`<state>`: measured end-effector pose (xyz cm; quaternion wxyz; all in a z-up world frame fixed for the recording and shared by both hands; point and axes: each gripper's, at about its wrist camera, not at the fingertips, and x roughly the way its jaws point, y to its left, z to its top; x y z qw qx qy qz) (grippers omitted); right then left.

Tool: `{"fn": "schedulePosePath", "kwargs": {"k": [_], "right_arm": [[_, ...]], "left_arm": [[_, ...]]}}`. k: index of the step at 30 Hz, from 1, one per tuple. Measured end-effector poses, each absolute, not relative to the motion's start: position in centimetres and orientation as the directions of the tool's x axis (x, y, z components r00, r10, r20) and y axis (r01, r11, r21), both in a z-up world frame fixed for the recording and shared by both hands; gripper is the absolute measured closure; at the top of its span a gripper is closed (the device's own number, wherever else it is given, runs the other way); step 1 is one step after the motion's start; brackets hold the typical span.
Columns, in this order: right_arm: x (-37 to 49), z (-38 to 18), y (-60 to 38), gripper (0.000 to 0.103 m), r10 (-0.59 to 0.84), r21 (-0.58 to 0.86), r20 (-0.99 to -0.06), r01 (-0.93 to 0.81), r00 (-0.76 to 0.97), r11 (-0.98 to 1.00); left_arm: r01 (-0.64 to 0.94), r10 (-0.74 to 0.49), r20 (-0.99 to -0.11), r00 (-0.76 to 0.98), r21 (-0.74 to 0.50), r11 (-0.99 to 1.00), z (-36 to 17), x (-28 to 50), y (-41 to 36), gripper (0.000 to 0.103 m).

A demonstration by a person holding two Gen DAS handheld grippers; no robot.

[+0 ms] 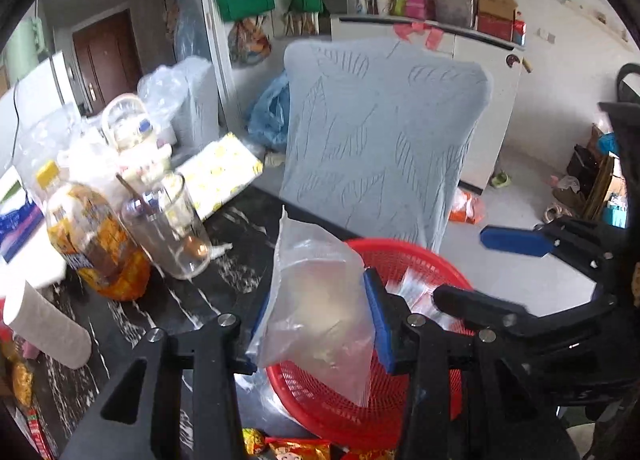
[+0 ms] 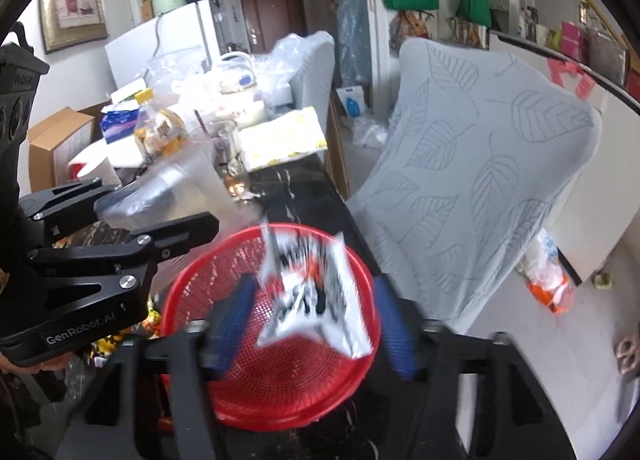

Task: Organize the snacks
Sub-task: 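Carry both bags over the red basket and open both tools to drop them, then withdraw both open tools from the basket back over the snacks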

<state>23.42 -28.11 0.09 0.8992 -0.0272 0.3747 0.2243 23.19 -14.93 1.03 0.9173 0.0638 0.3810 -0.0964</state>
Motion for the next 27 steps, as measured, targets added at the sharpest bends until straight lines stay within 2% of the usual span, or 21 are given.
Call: {"fn": "schedulePosePath", "kwargs": {"k": [1,4,5,12,27], "right_arm": [[23.4,0.0,-28.2,0.034,0.381,0.121,-0.688,-0.42,0.618,0.9],[23.1,0.1,-28.4,0.034,0.361,0.108,-0.695,-0.405,0.622,0.908],[23.1,0.2,-28.4,0.034,0.356,0.106,-0.696,-0.402,0.624,0.91],[22.3,1.0,-29.0,0.035,0.356,0.123,-0.694,-0.385,0.625,0.915],[17.7,5.1,-28.9,0.035,0.333,0.078,-0.629,-0.369,0.702,0.926]], "left_arm": [[0.219,-0.12,-0.718,0.686,0.046,0.975,0.8,23.3,-14.9,0.06],[0.2,-0.114,-0.715,0.689,0.037,0.979,0.9,23.1,-14.6,0.044],[0.197,-0.114,-0.711,0.693,0.035,0.98,1.1,23.0,-14.5,0.041],[0.191,-0.096,-0.689,0.718,0.063,0.979,2.9,21.5,-14.6,0.041],[0.176,-0.097,-0.607,0.788,0.071,0.982,7.4,16.1,-13.6,0.041]]}}
